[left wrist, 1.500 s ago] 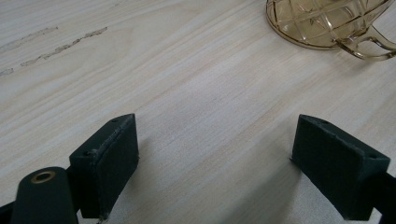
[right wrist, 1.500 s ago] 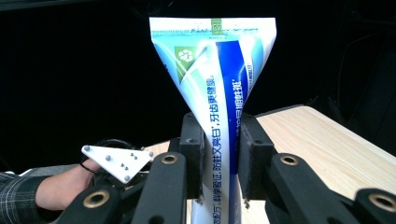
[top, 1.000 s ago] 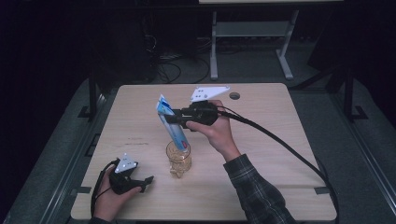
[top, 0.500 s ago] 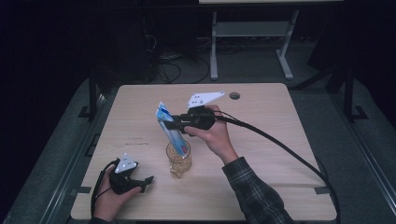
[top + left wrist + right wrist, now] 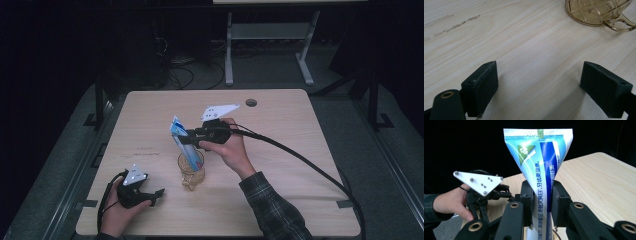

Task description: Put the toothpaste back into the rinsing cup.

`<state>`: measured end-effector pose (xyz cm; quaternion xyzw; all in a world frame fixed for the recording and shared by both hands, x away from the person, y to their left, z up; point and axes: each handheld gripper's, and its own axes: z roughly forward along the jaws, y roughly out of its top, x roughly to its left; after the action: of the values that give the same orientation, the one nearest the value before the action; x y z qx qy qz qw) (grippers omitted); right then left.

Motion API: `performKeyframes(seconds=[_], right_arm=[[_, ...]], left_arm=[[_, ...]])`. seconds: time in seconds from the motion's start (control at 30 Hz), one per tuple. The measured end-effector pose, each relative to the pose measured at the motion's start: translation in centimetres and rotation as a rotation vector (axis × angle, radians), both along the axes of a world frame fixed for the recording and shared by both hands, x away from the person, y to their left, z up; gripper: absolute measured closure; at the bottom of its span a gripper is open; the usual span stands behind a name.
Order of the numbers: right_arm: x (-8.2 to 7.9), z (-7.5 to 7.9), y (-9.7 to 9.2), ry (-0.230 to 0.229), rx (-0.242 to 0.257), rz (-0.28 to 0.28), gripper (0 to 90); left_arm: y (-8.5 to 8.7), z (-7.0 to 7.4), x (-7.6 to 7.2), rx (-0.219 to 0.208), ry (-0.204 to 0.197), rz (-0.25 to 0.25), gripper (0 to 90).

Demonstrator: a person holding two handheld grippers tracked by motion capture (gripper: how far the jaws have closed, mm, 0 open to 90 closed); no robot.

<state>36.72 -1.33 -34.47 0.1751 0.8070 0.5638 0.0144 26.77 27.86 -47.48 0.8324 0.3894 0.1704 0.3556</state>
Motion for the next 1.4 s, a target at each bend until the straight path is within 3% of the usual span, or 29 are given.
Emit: performKeyframes(seconds=[0.9, 1.23, 1.4], right_arm=[[-0.1, -2.4, 0.0, 0.028, -0.076, 0.001, 73.8], [-0.1, -2.5, 0.1, 0.032, -0.078, 0.004, 72.5], [0.1, -2.5, -0.2, 0.038, -0.050, 0.013, 66.4]], left_arm=[[0.0, 0.0, 0.0, -0.002, -0.002, 0.001, 13.8], [0.0, 0.0, 0.0, -0.001, -0.002, 0.000, 13.8], [0.0, 0.0, 0.0, -0.002, -0.002, 0.000, 13.8]])
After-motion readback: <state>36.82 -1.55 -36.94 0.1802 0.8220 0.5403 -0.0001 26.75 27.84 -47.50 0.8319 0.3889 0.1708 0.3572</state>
